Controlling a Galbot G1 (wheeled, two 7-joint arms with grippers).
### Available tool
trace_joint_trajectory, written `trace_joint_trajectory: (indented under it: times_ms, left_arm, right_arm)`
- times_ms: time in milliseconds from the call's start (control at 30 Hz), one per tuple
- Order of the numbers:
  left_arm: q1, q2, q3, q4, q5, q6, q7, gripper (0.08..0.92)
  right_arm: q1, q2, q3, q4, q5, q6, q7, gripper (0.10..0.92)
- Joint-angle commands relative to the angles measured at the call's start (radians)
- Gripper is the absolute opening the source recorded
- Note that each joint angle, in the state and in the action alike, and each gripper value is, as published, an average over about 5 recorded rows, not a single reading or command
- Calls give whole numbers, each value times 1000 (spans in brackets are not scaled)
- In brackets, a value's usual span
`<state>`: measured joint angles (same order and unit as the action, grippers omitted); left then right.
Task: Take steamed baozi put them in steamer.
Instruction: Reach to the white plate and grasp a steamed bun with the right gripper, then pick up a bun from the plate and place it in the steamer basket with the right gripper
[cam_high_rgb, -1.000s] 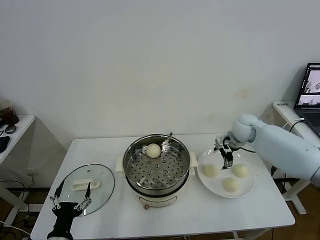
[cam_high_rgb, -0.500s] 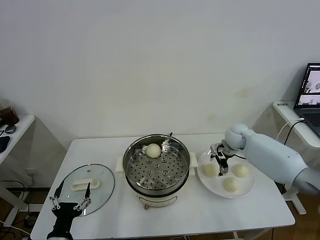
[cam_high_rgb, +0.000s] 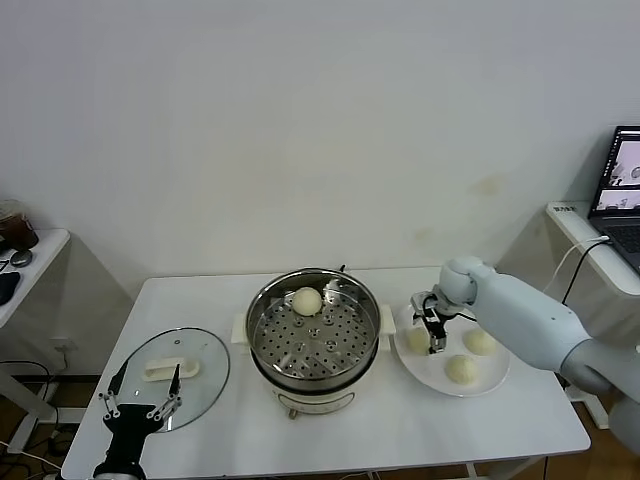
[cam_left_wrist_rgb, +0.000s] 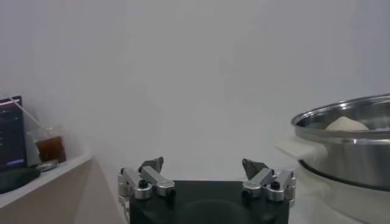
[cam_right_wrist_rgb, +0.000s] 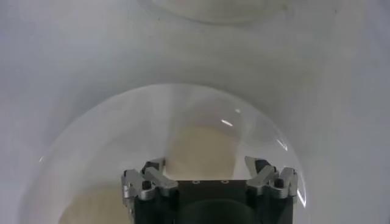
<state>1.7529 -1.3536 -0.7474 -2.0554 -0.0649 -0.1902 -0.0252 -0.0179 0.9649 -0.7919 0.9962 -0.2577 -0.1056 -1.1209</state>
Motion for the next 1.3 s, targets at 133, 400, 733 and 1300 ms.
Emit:
trace_joint_trajectory:
  times_ms: [133,400,733,1300]
  left_arm:
    - [-1,-1,0,-3,0,0,-1,823]
    - [-3,-1,3,-7,-1,0,0,823]
    - [-19,11,16,-10,-2,2,1,823]
    - [-65,33,22,5,17,5,0,823]
  right_arm:
    - [2,11,5,-9,-8,-5,-16,615]
    - [73,-65,-23,88,53,-24,-41,495]
    - [486,-191,-230,318,351,-142,-73,494]
    - [770,218,-513,501,867,-539,169,509]
